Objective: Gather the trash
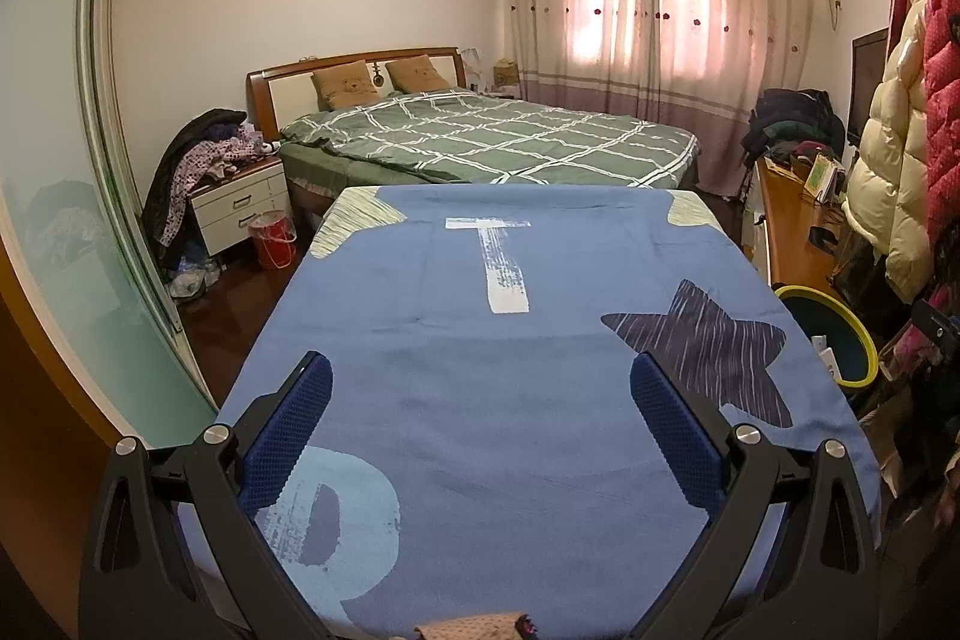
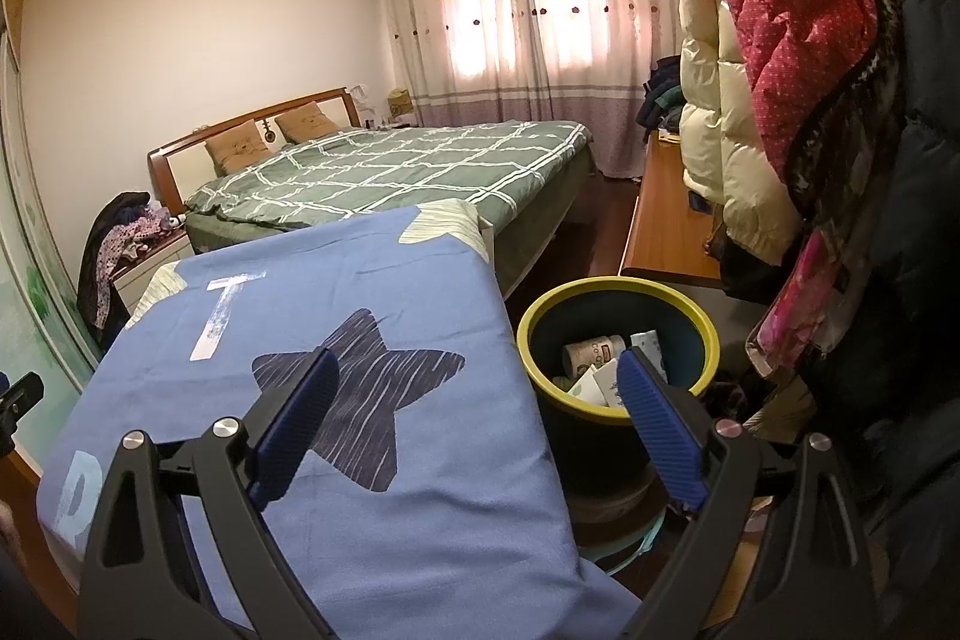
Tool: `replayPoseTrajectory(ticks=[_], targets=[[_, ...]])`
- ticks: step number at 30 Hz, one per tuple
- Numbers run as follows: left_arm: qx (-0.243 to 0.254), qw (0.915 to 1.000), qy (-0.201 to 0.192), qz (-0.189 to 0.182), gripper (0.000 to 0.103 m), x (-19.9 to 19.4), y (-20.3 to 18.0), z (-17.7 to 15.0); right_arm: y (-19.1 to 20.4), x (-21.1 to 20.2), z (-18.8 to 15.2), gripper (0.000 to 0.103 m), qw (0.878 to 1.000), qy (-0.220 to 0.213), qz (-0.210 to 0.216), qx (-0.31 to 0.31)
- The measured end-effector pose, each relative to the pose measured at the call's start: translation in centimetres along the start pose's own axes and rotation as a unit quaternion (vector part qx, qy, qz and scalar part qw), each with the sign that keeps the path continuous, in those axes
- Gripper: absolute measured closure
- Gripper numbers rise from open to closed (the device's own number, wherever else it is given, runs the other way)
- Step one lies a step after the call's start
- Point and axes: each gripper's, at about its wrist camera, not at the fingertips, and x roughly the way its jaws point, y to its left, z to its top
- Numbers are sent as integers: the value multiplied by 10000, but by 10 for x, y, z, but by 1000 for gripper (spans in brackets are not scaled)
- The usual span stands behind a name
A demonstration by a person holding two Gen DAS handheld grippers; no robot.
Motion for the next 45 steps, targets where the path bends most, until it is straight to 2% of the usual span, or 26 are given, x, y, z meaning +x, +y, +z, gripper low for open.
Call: replayPoseTrajectory(ticks=[9, 37, 45], targets=[[-43, 9999, 71, -138, 5, 3, -2, -1, 1, 0, 0, 14, 10000, -1, -1, 3], [45, 9998, 112, -153, 5, 8, -6, -2, 2, 3, -5, 14, 10000, 61, 14, -12], [-36, 9982, 326, -511, 5, 27, -2, 1, 12, 15, -7, 14, 9997, 165, 104, -127]])
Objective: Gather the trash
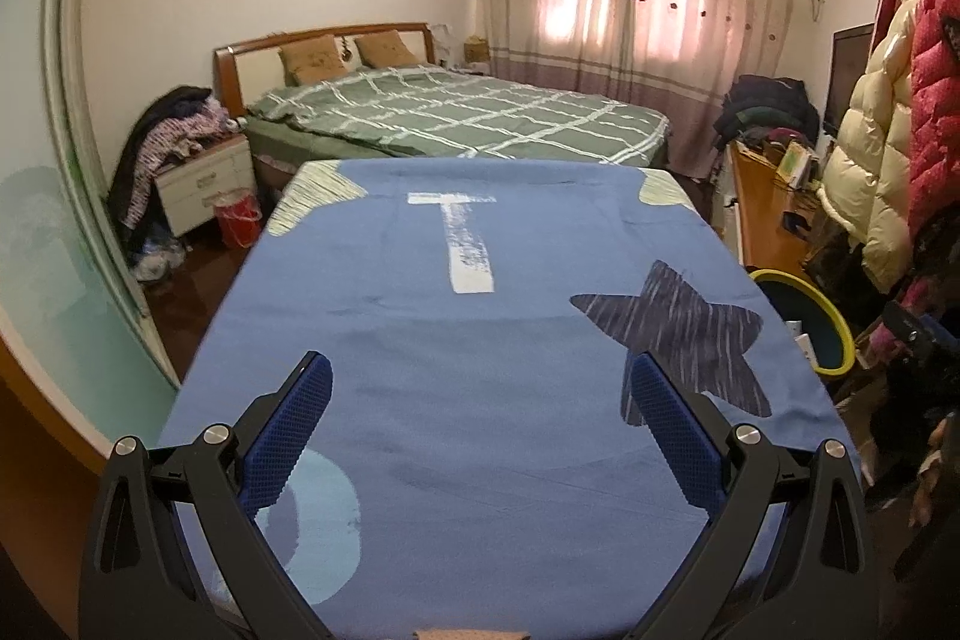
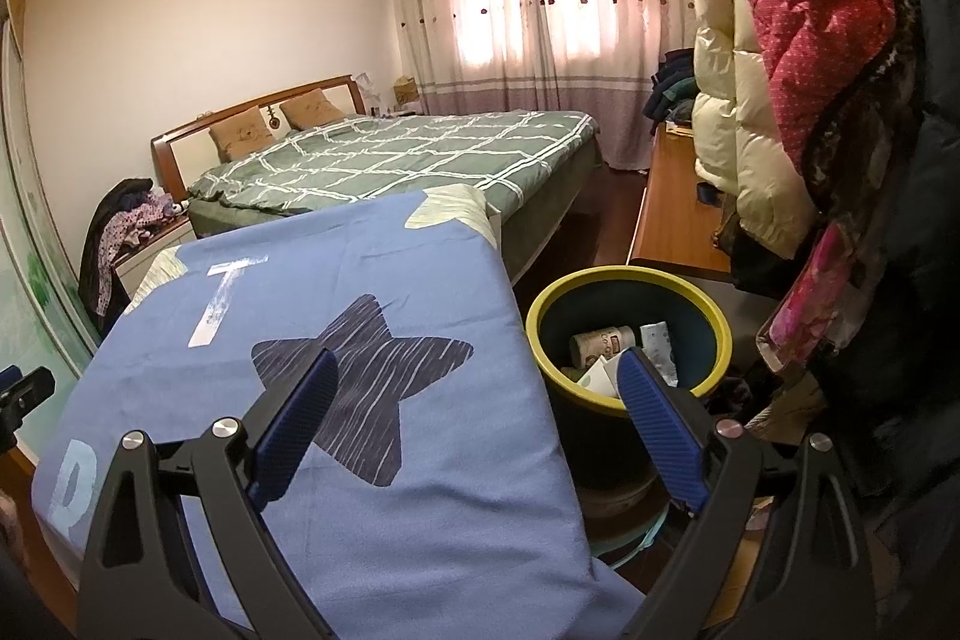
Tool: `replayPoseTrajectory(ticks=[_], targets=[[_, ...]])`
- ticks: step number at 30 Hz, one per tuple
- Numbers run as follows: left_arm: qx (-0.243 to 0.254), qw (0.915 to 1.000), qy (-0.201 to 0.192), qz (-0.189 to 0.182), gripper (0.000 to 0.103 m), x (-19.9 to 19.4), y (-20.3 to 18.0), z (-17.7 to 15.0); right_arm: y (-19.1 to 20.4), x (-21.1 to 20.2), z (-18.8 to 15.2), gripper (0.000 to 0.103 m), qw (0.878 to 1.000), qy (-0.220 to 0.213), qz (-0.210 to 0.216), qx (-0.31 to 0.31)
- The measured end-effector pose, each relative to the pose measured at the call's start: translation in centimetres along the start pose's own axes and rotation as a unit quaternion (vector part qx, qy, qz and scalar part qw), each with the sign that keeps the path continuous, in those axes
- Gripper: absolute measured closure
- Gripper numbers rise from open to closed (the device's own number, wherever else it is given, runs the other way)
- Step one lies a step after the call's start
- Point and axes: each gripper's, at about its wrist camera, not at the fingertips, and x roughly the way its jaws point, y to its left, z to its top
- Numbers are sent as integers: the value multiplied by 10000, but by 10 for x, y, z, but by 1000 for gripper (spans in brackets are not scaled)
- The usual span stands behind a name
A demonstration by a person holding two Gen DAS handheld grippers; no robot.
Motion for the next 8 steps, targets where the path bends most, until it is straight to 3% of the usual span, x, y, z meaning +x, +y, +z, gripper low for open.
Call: replayPoseTrajectory(ticks=[5, 8], targets=[[129, 9991, 198, 364, 5, 57, 13, 23, 17, 37, 17, 7, 9996, 152, 110, -230], [79, 9978, 402, 526, 5, 104, 26, 36, 37, 85, 28, 7, 9977, 516, 308, -329]])
